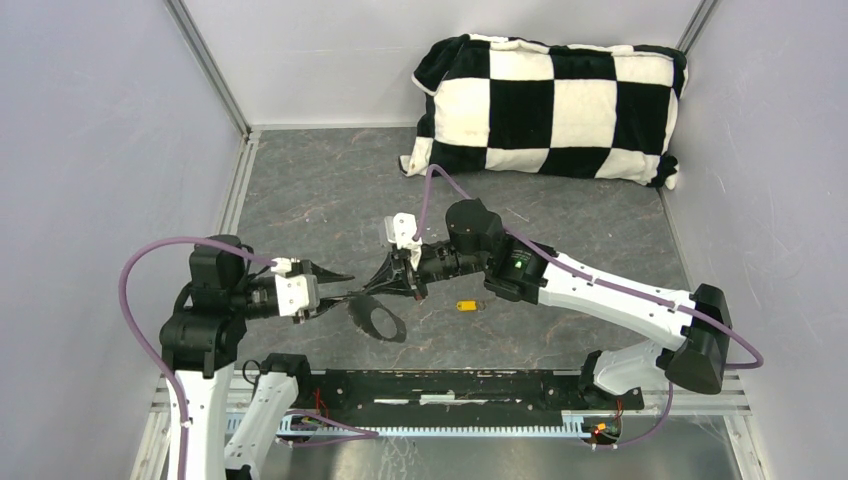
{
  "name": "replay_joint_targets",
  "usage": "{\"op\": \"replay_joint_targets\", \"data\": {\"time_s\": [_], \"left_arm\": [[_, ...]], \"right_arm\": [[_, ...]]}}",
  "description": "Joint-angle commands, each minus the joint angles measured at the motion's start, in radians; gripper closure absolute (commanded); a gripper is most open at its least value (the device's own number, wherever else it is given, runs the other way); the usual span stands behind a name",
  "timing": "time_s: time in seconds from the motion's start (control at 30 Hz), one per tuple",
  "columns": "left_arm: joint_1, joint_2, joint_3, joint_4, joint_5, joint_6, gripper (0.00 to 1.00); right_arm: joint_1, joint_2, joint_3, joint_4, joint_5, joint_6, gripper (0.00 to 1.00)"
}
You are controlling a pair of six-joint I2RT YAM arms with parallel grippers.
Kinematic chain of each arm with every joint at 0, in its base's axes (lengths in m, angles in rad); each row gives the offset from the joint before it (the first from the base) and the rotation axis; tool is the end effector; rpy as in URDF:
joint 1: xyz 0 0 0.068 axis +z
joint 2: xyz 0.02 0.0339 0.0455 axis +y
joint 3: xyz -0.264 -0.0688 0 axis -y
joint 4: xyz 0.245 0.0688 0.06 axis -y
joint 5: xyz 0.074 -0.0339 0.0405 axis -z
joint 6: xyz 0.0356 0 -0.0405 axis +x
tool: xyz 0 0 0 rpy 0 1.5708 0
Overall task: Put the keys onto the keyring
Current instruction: Adjust the keyring.
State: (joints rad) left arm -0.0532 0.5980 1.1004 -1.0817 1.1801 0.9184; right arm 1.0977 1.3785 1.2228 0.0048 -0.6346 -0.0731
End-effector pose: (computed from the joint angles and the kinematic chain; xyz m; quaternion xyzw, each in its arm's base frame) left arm 0.0591 -0.0361 0.3848 0.5753 0.5227 -0.2786 0.5640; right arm 0.1281 0.2966 0.3785 -0.5676 0.4882 0.5098 0.4238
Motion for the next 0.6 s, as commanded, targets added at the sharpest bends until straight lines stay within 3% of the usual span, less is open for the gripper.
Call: {"op": "replay_joint_targets", "data": {"time_s": [0.0, 0.23, 0.4, 0.57], "left_arm": [[0.0, 0.022, 0.044, -0.126, 0.017, 0.106, 0.6], [0.001, -0.024, 0.013, -0.091, 0.003, 0.065, 0.58], [0.0, -0.028, -0.03, -0.08, -0.015, 0.061, 0.17], [0.0, -0.127, -0.112, 0.234, -0.126, -0.218, 0.16]], "right_arm": [[0.008, -0.015, 0.021, 0.092, 0.02, 0.02, 0.99], [0.007, -0.052, -0.066, 0.258, 0.029, 0.133, 1.0], [0.007, -0.074, -0.086, 0.302, 0.041, 0.173, 0.99], [0.01, -0.088, -0.027, 0.164, 0.253, 0.12, 0.99]]}}
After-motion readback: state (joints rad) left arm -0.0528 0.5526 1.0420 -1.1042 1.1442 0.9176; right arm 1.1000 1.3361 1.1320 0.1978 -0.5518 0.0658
